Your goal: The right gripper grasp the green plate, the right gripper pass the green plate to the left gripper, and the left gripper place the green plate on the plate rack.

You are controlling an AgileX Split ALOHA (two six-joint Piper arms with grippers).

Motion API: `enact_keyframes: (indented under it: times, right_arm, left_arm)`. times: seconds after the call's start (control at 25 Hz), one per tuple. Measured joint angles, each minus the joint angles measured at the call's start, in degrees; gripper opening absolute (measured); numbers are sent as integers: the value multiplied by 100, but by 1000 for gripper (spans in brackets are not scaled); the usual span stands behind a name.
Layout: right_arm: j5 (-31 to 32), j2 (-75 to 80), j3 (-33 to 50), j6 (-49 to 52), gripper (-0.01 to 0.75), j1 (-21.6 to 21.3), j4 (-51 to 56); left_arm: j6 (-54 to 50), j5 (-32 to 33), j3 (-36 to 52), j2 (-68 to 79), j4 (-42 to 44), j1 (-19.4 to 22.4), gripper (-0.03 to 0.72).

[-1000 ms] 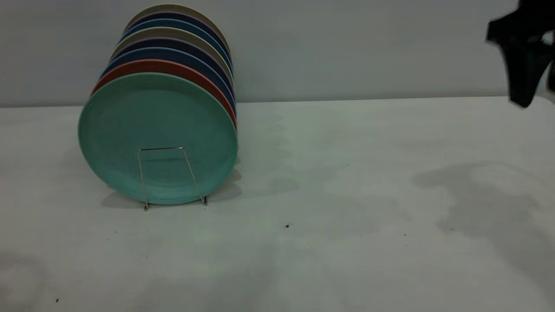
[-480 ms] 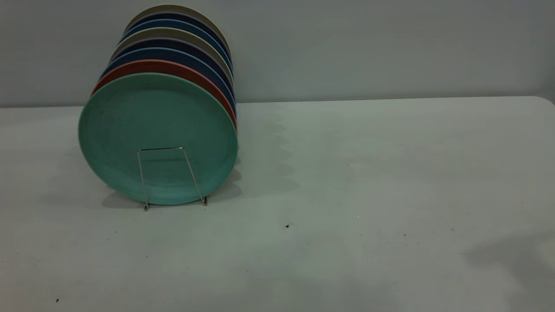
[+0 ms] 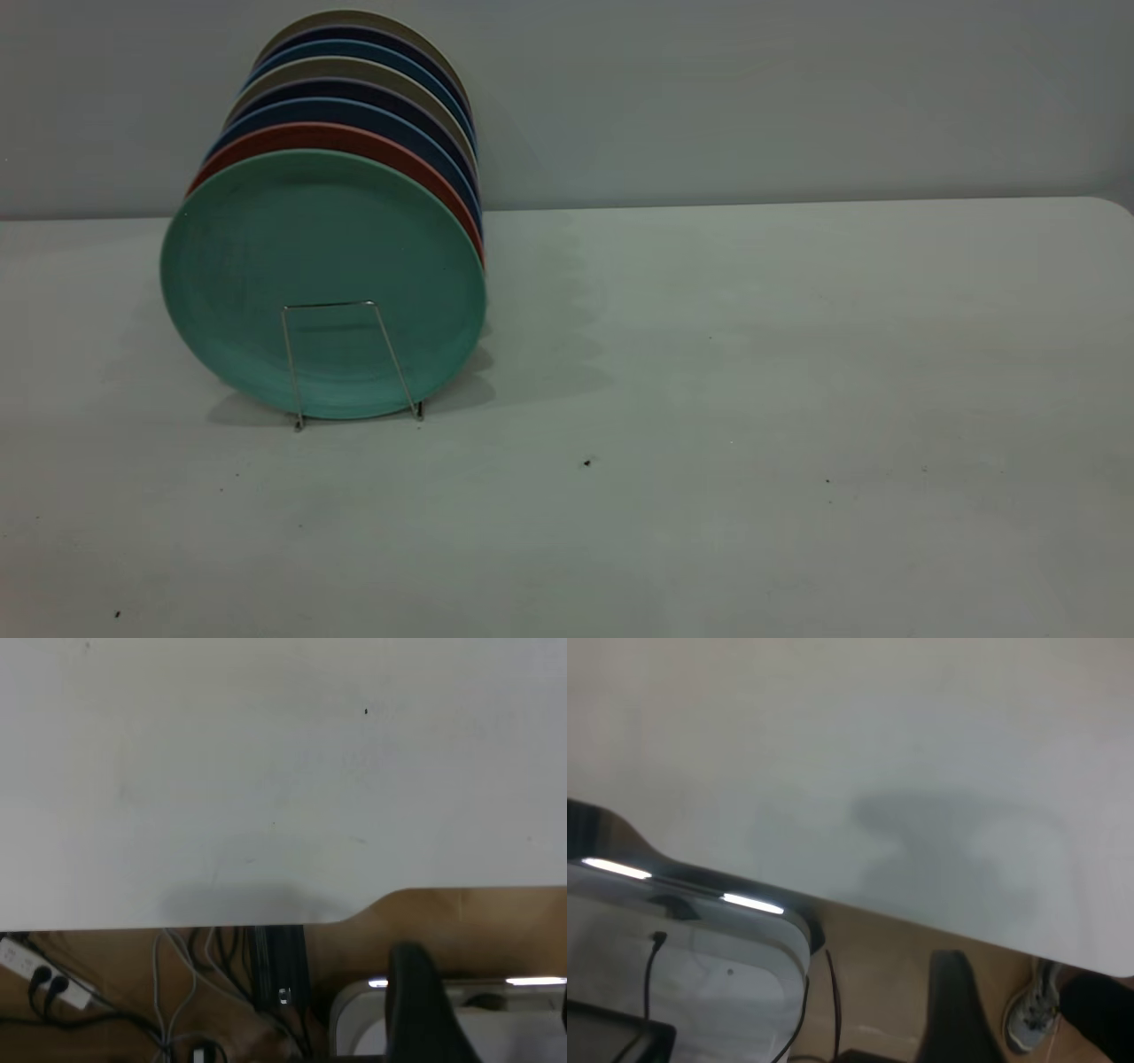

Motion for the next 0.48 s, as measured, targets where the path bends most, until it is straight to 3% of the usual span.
enact_keyframes:
  times: [0.48]
  right_arm:
    - [45,-2555,1411,-86,510,0,-241]
  left_arm:
    - [1,188,198,-1847,0,0,416]
